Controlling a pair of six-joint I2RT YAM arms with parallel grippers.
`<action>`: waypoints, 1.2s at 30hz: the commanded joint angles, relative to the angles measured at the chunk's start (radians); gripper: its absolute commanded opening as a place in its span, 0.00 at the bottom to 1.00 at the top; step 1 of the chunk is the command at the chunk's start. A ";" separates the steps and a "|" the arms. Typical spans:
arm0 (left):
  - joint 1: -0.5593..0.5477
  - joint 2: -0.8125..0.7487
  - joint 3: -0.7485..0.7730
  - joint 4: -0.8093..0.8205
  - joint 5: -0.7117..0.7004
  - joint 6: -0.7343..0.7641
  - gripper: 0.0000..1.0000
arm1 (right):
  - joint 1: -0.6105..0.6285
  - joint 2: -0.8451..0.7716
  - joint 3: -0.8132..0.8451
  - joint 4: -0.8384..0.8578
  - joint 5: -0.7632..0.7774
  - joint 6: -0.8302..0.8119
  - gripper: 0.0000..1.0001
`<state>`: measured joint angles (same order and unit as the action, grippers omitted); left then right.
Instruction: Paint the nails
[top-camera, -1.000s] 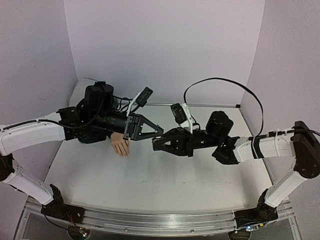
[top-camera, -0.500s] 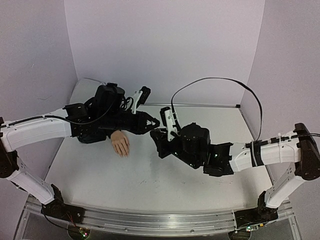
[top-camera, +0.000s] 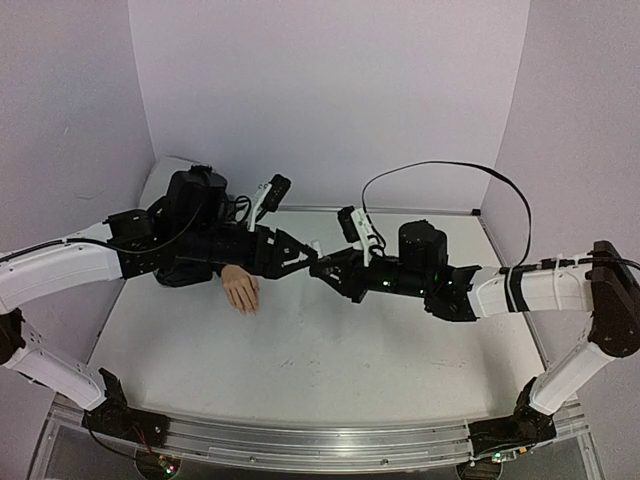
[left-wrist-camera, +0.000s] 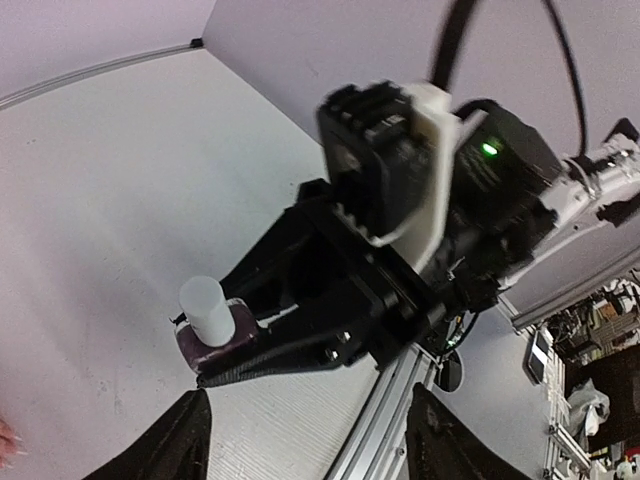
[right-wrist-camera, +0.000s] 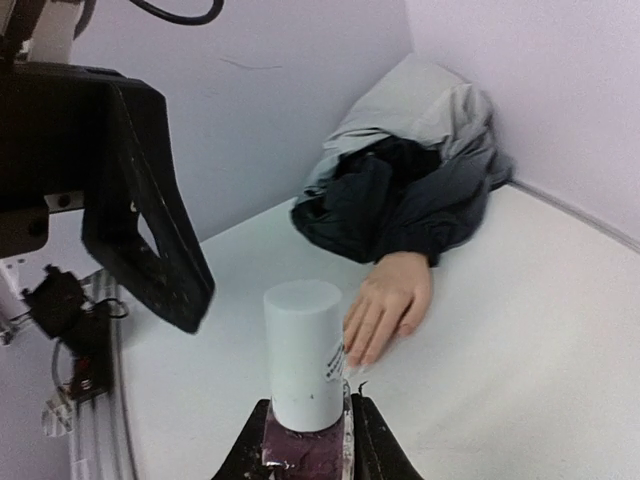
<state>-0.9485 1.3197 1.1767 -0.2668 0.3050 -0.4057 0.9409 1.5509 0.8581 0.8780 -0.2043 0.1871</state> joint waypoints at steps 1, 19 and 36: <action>-0.001 -0.049 -0.008 0.116 0.117 0.021 0.70 | -0.077 -0.072 -0.022 0.157 -0.537 0.108 0.00; -0.003 0.018 0.003 0.179 0.298 0.001 0.20 | -0.077 -0.032 -0.019 0.286 -0.686 0.203 0.00; 0.025 0.077 0.064 -0.090 -0.192 -0.122 0.00 | 0.228 -0.021 0.131 -0.185 1.260 -0.115 0.00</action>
<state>-0.9405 1.3838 1.1866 -0.1902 0.2508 -0.4465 1.1095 1.4818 0.8776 0.7513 0.1890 0.2234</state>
